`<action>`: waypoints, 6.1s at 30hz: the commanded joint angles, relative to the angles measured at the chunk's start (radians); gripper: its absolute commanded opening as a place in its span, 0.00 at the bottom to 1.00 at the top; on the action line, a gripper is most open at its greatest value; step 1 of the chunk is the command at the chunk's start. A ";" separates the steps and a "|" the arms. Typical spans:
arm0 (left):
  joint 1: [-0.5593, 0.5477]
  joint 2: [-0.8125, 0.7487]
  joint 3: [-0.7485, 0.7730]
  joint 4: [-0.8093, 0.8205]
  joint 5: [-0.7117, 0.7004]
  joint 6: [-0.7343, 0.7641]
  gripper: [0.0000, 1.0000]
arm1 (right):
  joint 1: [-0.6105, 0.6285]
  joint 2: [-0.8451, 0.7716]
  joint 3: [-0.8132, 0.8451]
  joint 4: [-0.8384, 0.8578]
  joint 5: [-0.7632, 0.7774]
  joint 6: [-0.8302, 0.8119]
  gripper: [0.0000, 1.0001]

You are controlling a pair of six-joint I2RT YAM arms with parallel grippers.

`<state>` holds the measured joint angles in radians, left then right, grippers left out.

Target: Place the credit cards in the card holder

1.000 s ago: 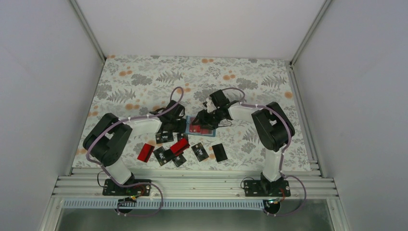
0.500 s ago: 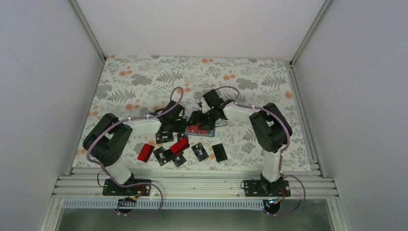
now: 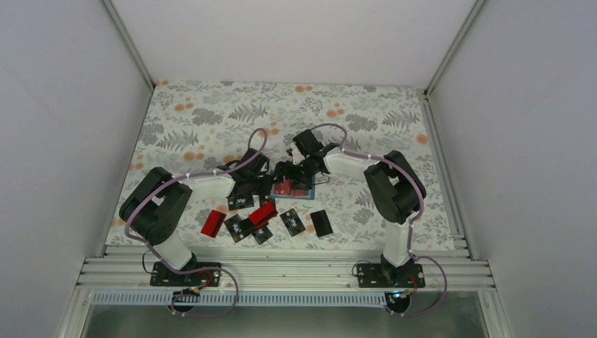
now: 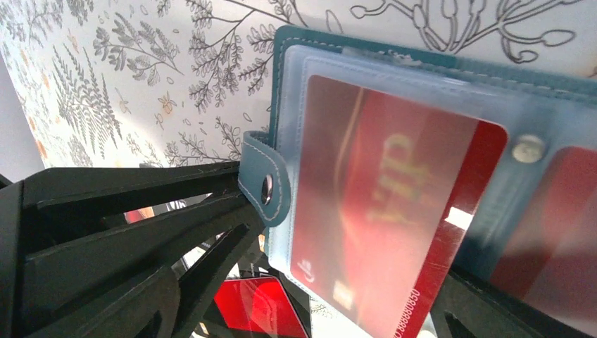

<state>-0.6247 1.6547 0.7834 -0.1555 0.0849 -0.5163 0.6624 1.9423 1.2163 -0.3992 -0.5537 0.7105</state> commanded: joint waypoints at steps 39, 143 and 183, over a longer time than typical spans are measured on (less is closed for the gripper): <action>-0.168 0.127 0.343 -0.358 -0.346 0.046 0.42 | -0.237 -0.335 -0.296 -0.033 0.076 -0.212 0.96; -0.184 -0.089 0.083 -0.140 -0.366 -0.067 0.02 | -0.094 -0.007 -0.077 0.180 -0.371 -0.133 0.83; -0.044 -0.188 -0.143 0.193 -0.244 -0.053 0.02 | -0.103 0.291 -0.035 0.368 -0.481 -0.167 0.17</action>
<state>-0.6796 1.4616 0.6117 0.0063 -0.1474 -0.5850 0.5613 2.1887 1.1885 0.0193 -1.1191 0.5747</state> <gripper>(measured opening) 0.038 0.165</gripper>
